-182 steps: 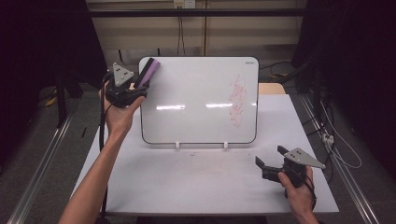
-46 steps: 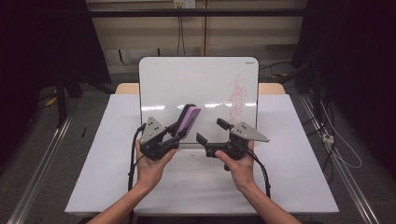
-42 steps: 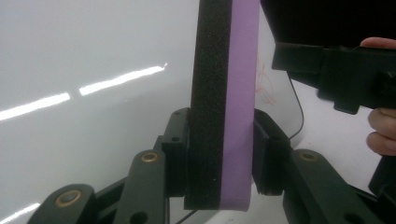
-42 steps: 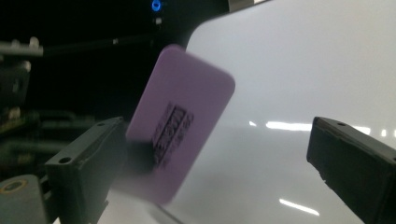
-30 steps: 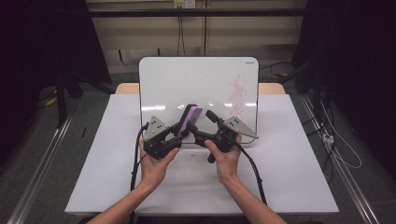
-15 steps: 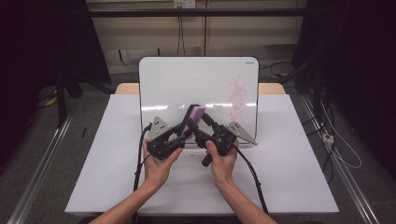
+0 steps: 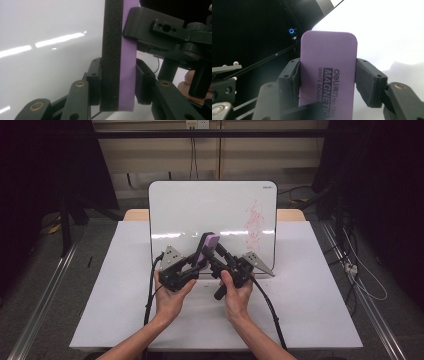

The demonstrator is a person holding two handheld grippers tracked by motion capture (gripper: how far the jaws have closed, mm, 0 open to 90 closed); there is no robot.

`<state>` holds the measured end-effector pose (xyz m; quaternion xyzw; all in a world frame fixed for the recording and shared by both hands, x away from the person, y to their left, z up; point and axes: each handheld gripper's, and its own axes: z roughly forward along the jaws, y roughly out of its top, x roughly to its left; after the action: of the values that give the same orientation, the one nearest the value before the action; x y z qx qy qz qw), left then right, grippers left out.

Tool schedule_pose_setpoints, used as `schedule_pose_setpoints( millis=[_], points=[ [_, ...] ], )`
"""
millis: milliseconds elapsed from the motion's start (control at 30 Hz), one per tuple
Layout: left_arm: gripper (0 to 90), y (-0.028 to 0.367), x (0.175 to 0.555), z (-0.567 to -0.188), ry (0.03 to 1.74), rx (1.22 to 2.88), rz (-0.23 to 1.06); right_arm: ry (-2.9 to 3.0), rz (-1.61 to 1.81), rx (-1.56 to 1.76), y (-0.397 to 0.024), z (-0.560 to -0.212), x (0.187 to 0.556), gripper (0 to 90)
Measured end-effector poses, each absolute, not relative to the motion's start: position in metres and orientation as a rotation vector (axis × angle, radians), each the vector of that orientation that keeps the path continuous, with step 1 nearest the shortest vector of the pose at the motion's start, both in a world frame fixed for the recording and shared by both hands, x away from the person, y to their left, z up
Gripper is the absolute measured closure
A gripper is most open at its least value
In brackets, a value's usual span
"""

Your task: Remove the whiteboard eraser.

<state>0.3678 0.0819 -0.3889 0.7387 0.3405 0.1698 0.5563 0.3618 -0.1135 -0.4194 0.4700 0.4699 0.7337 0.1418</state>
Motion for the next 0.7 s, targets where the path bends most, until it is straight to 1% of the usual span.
schedule_pose_setpoints(
  millis=[100,200,300,367,533,700],
  points=[
    [62.6,0.082,0.368,-0.391,0.803,1.754,0.399,1.379,2.094,1.344,-0.114,-0.419,0.361,41.4],
    [59.2,0.082,0.368,-0.393,0.796,1.766,0.393,1.377,2.072,1.335,-0.117,-0.418,0.362,41.4],
    [50.3,0.081,0.368,-0.393,0.801,1.77,0.408,1.387,2.048,1.328,-0.121,-0.416,0.362,41.5],
    [47.6,0.082,0.368,-0.393,0.803,1.769,0.405,1.382,2.038,1.326,-0.124,-0.414,0.362,41.5],
    [29.2,0.084,0.368,-0.392,0.807,1.775,0.411,1.408,1.982,1.328,-0.129,-0.411,0.366,41.6],
    [17.8,0.088,0.369,-0.392,0.803,1.781,0.411,1.467,1.906,1.291,-0.136,-0.407,0.366,41.6]
  ],
)
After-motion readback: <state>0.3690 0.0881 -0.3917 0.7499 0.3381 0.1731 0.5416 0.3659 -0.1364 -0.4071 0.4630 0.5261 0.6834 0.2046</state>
